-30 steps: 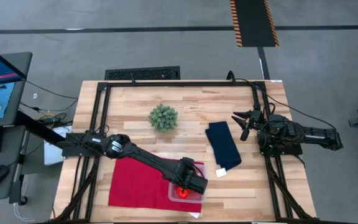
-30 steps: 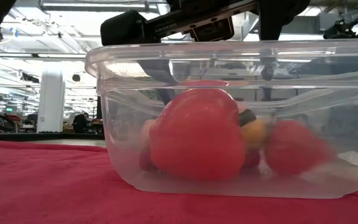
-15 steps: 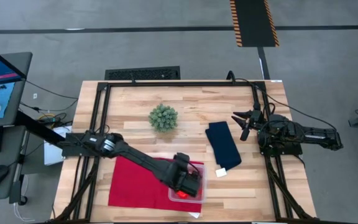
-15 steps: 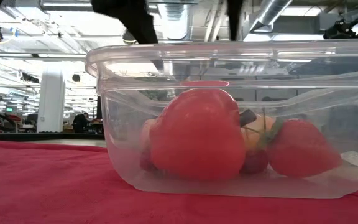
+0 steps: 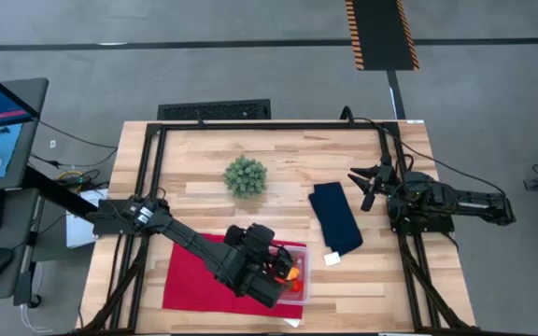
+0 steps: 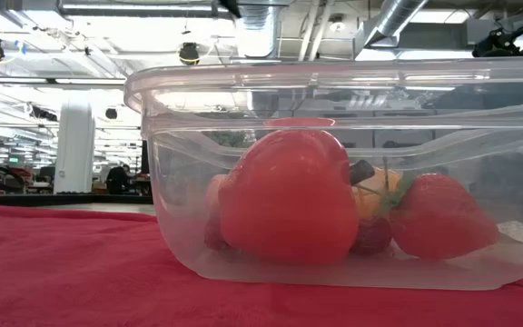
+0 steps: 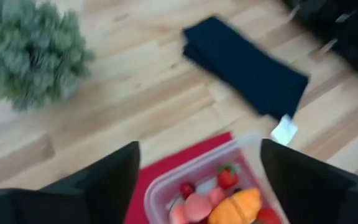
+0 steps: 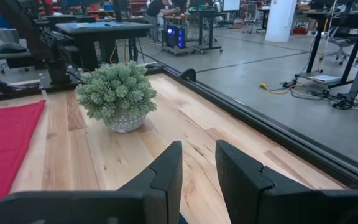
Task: Pick and placing Produce into tupperware
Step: Return to Home Position
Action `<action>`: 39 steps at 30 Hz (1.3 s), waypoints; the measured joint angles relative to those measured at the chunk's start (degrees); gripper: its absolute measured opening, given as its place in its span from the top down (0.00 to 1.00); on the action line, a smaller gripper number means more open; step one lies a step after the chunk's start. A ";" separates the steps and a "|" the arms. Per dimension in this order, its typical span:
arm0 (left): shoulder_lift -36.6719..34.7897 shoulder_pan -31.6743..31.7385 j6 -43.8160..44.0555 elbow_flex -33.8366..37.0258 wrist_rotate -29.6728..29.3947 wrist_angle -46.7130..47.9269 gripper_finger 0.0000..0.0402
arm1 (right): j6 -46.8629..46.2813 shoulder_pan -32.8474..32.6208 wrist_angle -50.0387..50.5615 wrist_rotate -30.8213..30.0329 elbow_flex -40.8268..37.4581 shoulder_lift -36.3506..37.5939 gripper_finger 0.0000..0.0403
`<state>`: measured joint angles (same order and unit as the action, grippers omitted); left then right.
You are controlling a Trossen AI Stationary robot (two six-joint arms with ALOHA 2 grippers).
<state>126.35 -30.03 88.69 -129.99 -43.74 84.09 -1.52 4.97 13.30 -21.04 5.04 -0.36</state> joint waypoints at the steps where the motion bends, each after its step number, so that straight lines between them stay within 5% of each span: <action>1: -0.18 -0.11 -0.53 0.00 -0.97 -0.51 0.23 | 0.00 -0.01 0.00 0.00 0.00 0.00 0.70; 8: -0.53 -0.23 -8.24 0.02 -5.81 -1.17 0.62 | 0.00 0.00 0.00 0.00 0.00 0.00 0.70; 16: -3.85 -1.54 -35.10 -0.40 -10.93 -10.32 0.97 | -0.01 0.00 0.02 -0.01 0.00 0.01 0.70; 21: -7.24 -2.44 -59.82 -0.33 -9.26 -21.58 0.97 | 0.00 0.00 0.04 0.00 0.00 0.02 0.70; 31: -9.68 -4.48 -69.86 1.99 -13.57 -25.04 1.00 | 0.00 -0.01 0.09 0.00 0.00 0.02 0.70; 39: -10.25 -9.30 -91.79 1.97 -2.57 -46.44 1.00 | 0.00 0.00 0.11 0.00 0.00 0.02 0.70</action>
<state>116.10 -39.33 -3.11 -128.02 -46.31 37.65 -1.52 4.97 13.41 -21.04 5.04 -0.34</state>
